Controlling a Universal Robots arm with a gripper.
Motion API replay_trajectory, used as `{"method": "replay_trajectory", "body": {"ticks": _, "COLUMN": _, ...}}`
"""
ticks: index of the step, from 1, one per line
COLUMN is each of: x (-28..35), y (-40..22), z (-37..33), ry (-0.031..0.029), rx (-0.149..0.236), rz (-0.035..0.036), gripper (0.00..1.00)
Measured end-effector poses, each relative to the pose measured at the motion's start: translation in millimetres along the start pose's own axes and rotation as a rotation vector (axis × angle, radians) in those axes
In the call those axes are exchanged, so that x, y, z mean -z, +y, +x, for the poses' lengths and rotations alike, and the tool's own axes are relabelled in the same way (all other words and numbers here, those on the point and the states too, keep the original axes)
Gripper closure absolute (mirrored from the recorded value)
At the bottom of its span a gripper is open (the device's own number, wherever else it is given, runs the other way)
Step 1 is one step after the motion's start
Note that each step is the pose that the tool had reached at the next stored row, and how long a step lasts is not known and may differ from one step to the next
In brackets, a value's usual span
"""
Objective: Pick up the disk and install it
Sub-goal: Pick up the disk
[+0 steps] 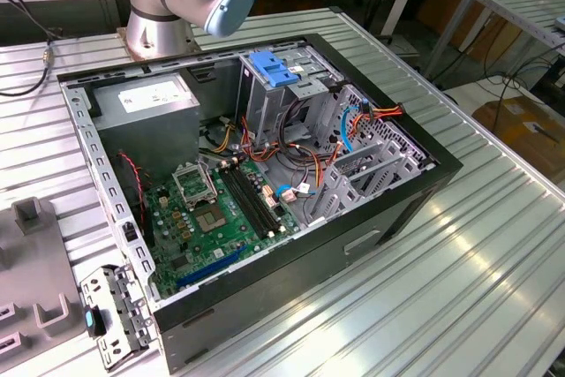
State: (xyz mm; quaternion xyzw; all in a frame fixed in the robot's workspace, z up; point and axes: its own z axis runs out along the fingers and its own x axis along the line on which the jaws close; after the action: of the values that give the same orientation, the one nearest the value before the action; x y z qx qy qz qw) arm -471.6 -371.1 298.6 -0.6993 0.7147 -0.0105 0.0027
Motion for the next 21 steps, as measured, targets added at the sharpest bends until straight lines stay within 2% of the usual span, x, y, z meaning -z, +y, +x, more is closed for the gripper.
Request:
{"method": "replay_trajectory", "body": {"ticks": 13, "x": 0.6, "y": 0.0, "z": 0.0, "ry": 0.0, "rx": 0.0, "rz": 0.0001, "gripper": 0.52}}
{"method": "replay_trajectory", "body": {"ticks": 15, "x": 0.7, "y": 0.0, "z": 0.0, "ry": 0.0, "rx": 0.0, "rz": 0.0, "gripper": 0.54}}
{"method": "replay_trajectory", "body": {"ticks": 16, "x": 0.7, "y": 0.0, "z": 0.0, "ry": 0.0, "rx": 0.0, "rz": 0.0001, "gripper": 0.61}}
{"method": "replay_trajectory", "body": {"ticks": 21, "x": 0.8, "y": 0.0, "z": 0.0, "ry": 0.0, "rx": 0.0, "rz": 0.0, "gripper": 0.62}}
